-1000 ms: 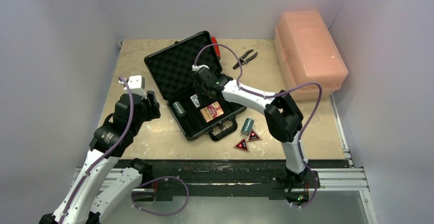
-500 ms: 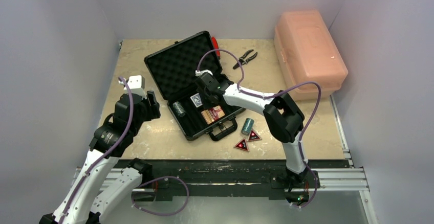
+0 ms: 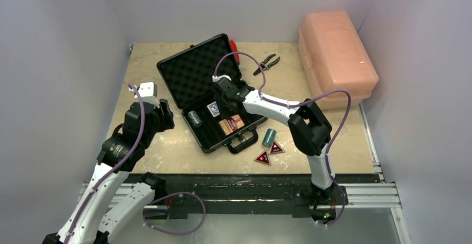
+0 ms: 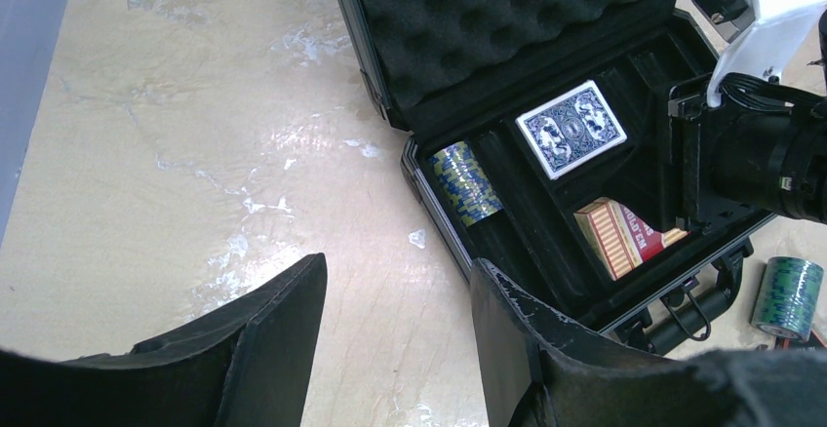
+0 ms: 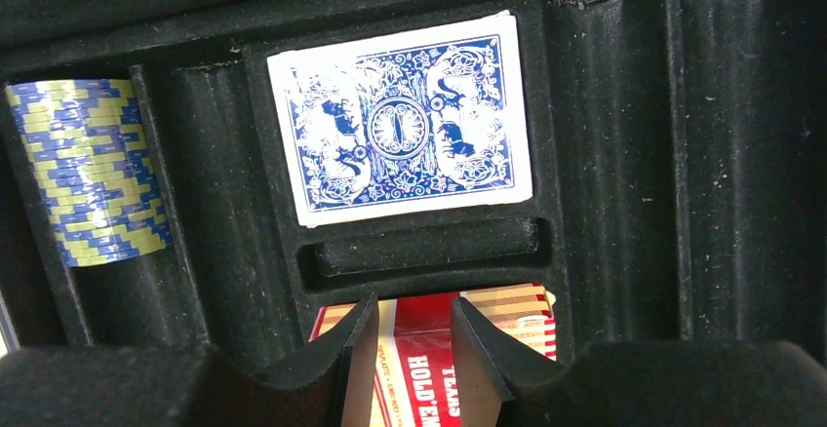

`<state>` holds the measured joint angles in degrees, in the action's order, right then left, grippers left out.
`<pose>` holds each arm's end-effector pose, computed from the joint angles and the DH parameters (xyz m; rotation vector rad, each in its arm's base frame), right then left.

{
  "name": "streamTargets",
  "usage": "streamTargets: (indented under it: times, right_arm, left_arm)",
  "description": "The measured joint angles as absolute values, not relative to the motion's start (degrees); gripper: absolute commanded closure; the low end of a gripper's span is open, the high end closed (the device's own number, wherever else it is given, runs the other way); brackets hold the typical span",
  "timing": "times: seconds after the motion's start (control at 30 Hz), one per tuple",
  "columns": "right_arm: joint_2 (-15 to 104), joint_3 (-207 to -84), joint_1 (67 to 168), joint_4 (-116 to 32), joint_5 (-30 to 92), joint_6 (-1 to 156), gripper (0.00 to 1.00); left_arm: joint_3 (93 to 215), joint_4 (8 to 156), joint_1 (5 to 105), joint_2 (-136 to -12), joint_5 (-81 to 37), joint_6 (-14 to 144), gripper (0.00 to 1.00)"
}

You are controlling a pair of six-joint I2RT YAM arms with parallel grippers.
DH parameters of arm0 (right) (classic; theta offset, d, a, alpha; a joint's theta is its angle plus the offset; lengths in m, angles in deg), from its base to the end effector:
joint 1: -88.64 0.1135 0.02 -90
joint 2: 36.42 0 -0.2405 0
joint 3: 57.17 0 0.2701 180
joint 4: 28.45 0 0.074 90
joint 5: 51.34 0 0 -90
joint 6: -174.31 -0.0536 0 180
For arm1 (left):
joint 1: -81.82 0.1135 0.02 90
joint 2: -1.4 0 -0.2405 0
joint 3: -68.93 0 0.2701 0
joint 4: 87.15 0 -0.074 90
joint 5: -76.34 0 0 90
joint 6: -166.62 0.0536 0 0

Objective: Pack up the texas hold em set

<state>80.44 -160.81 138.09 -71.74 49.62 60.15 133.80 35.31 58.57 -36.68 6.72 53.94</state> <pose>0.3078 0.3440 0.1607 -0.4864 2.5044 0.2638 0.1714 -0.0533 0.3200 -0.2005 2.0630 -0.1162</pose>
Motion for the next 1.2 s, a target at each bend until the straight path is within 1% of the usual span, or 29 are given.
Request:
streamTargets:
  times: [0.2, 0.5, 0.8, 1.0, 1.2]
  right_arm:
    - [78.5, -161.7, 138.1, -74.0, 49.4, 60.5, 0.59]
    - [73.7, -161.6, 138.1, -74.0, 47.8, 60.5, 0.58]
    - [75.8, -160.1, 138.2, -72.6, 45.2, 60.3, 0.59]
    - [77.4, -153.8, 139.0, -69.9, 44.9, 58.9, 0.60]
    - [76.3, -151.7, 139.4, -67.5, 45.1, 58.2, 0.61]
  left_arm:
    - [133.8, 35.3, 58.6, -36.6, 6.7, 53.9, 0.44]
    - [133.8, 35.0, 58.6, -36.5, 6.7, 53.9, 0.44]
    - [133.8, 34.9, 58.6, -36.4, 6.8, 53.9, 0.44]
    - [133.8, 34.9, 58.6, -36.2, 7.2, 53.9, 0.44]
    - [133.8, 34.9, 58.6, -36.2, 7.2, 53.9, 0.44]
